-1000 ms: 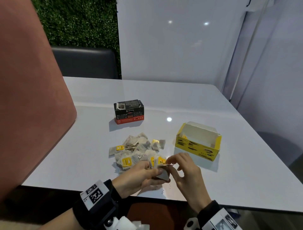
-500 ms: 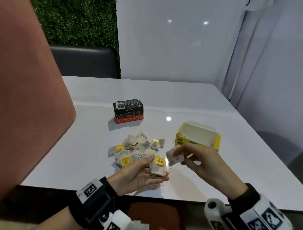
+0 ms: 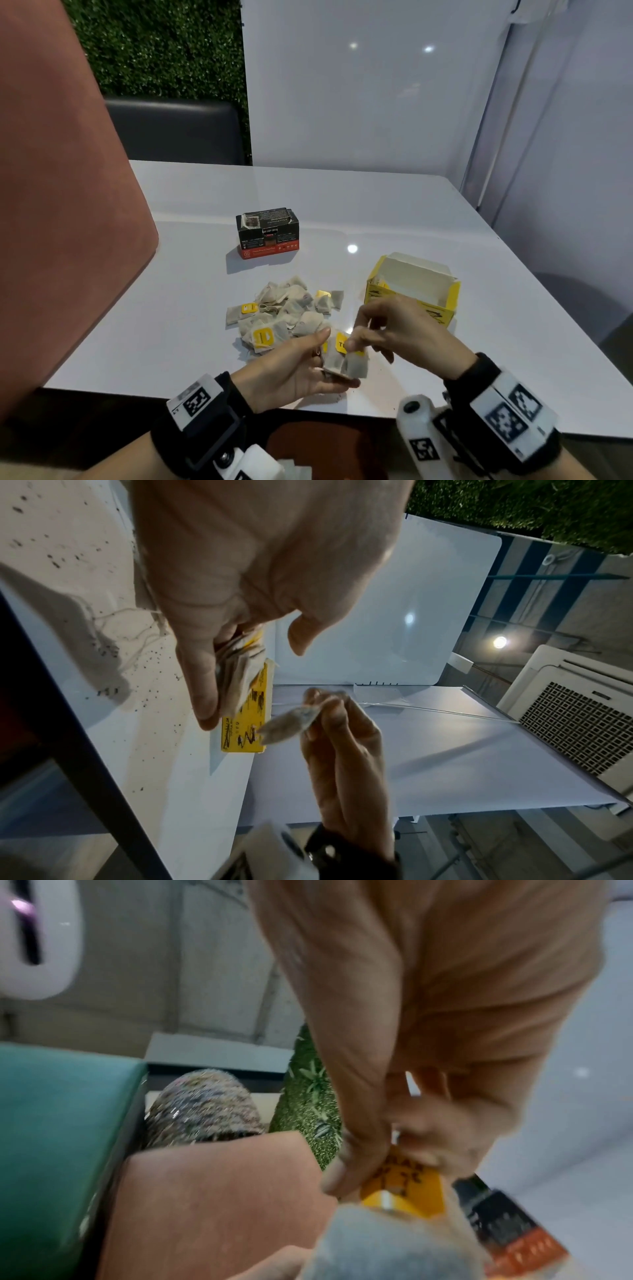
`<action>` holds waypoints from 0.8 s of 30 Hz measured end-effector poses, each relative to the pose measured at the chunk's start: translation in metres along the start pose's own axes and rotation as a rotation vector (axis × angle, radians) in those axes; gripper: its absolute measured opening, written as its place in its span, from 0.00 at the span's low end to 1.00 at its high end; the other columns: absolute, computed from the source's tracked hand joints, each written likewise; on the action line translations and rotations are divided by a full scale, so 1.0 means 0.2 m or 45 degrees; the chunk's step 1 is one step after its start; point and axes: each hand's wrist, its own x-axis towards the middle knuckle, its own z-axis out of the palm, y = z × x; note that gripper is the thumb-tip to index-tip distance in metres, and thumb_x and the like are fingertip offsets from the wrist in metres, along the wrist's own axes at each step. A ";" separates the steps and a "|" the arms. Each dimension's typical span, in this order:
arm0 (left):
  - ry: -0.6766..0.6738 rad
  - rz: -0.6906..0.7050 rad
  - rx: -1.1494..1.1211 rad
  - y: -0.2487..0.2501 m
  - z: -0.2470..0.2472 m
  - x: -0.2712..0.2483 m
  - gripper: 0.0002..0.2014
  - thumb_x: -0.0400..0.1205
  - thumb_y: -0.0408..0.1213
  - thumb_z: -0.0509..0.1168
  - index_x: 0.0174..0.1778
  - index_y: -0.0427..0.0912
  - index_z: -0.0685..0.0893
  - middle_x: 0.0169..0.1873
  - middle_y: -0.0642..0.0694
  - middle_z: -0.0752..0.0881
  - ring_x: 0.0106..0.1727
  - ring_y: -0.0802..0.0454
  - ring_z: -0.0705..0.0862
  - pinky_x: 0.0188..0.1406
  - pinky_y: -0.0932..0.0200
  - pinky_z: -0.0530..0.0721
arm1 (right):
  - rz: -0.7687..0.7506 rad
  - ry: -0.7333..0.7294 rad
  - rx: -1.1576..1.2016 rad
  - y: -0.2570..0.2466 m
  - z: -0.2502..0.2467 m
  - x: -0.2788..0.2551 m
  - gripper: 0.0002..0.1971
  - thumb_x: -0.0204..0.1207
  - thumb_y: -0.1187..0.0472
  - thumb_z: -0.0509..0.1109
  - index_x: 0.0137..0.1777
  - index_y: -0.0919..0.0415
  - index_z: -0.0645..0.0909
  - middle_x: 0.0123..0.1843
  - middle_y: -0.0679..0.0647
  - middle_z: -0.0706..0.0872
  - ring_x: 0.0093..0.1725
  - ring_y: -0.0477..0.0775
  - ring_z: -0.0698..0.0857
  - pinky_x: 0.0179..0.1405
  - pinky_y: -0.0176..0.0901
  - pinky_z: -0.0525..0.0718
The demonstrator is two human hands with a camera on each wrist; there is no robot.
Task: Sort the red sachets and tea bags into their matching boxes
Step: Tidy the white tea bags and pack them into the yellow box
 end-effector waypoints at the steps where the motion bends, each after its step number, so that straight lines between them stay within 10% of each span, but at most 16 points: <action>1: -0.010 -0.013 0.010 0.00 0.00 0.00 0.25 0.78 0.46 0.61 0.64 0.29 0.78 0.53 0.26 0.85 0.53 0.27 0.85 0.51 0.45 0.88 | 0.044 -0.064 -0.001 0.01 0.01 0.03 0.14 0.67 0.51 0.78 0.33 0.62 0.84 0.24 0.45 0.77 0.21 0.39 0.74 0.23 0.29 0.69; 10: -0.057 -0.034 0.045 -0.01 0.02 -0.02 0.19 0.77 0.38 0.60 0.58 0.27 0.78 0.49 0.28 0.85 0.48 0.34 0.88 0.47 0.52 0.89 | 0.038 0.088 -0.369 0.07 0.14 0.09 0.15 0.75 0.47 0.69 0.56 0.53 0.75 0.54 0.46 0.78 0.46 0.48 0.79 0.42 0.40 0.76; 14: -0.036 -0.026 0.055 -0.01 0.00 -0.01 0.16 0.82 0.37 0.56 0.55 0.26 0.79 0.46 0.30 0.87 0.48 0.36 0.88 0.50 0.54 0.88 | -0.235 0.182 -0.399 0.06 0.16 -0.04 0.08 0.76 0.55 0.68 0.53 0.51 0.75 0.48 0.39 0.72 0.45 0.43 0.77 0.41 0.39 0.77; 18: 0.008 -0.016 0.007 -0.02 0.01 -0.01 0.17 0.86 0.39 0.53 0.55 0.28 0.81 0.45 0.30 0.87 0.47 0.33 0.88 0.55 0.48 0.87 | -0.213 0.132 -0.446 0.10 0.20 -0.05 0.03 0.73 0.59 0.68 0.45 0.55 0.78 0.44 0.49 0.82 0.45 0.53 0.82 0.42 0.53 0.81; 24: 0.015 0.000 -0.058 -0.01 0.01 0.00 0.17 0.84 0.39 0.55 0.50 0.29 0.84 0.45 0.31 0.88 0.48 0.32 0.88 0.57 0.43 0.85 | -0.194 0.269 -0.411 0.08 0.18 -0.06 0.04 0.76 0.56 0.68 0.45 0.56 0.80 0.43 0.49 0.82 0.43 0.52 0.81 0.41 0.48 0.81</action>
